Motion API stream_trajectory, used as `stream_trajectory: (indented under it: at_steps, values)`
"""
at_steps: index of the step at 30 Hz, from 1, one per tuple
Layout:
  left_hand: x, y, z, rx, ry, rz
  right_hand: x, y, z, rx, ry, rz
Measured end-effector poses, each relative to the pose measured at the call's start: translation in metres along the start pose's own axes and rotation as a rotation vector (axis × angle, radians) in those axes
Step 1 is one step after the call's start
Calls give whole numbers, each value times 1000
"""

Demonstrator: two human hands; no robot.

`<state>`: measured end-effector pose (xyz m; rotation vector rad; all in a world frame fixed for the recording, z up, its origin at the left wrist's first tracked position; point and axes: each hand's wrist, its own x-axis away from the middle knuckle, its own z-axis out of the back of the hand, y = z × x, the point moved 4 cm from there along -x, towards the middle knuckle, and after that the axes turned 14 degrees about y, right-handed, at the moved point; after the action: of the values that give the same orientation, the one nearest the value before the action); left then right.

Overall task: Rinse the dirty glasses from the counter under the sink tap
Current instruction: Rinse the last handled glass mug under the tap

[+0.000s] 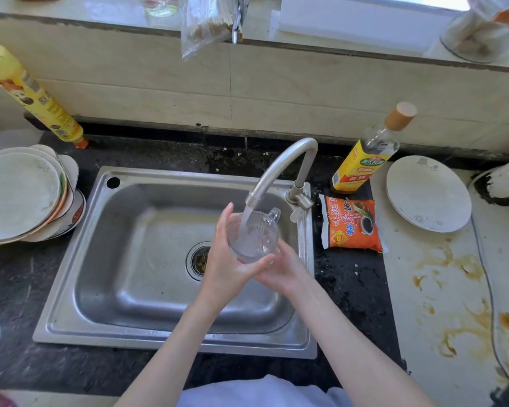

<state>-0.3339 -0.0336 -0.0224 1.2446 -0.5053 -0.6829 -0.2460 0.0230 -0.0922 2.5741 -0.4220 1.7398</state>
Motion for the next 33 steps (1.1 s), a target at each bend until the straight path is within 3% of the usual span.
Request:
stream_trajectory:
  at_steps: [5, 10, 12, 16, 18, 20, 22, 24, 28, 30, 33]
  values:
    - [3, -2, 4, -95, -37, -87, -9, 0, -5, 70, -132, -7]
    - [4, -4, 11, -179, -95, -131, -20, 0, -2, 43, -27, 7]
    - [4, -1, 14, -305, -116, -269, -23, -3, -1, 52, 25, 36]
    - [8, 16, 14, -615, -54, -717, -27, -11, -2, 121, 58, 101]
    - [10, 22, 0, -734, -234, -807, -27, -15, -2, 162, 63, 135]
    - [6, 15, -16, -949, -524, -656, -27, -15, -2, 184, 72, 171]
    - [-3, 1, -26, -1156, -711, -482, -19, -14, -5, 218, 38, 210]
    - [-9, 1, -33, -1255, -770, -448, -16, -14, -6, 256, 24, 249]
    - [-6, 3, -36, -1183, -848, -292, -17, -17, -8, 225, 96, 326]
    - [-7, 0, -36, -859, -833, -59, -16, -14, -5, 178, 87, 307]
    - [-11, -4, -33, -116, -585, 534, -12, -13, -1, 104, 9, 318]
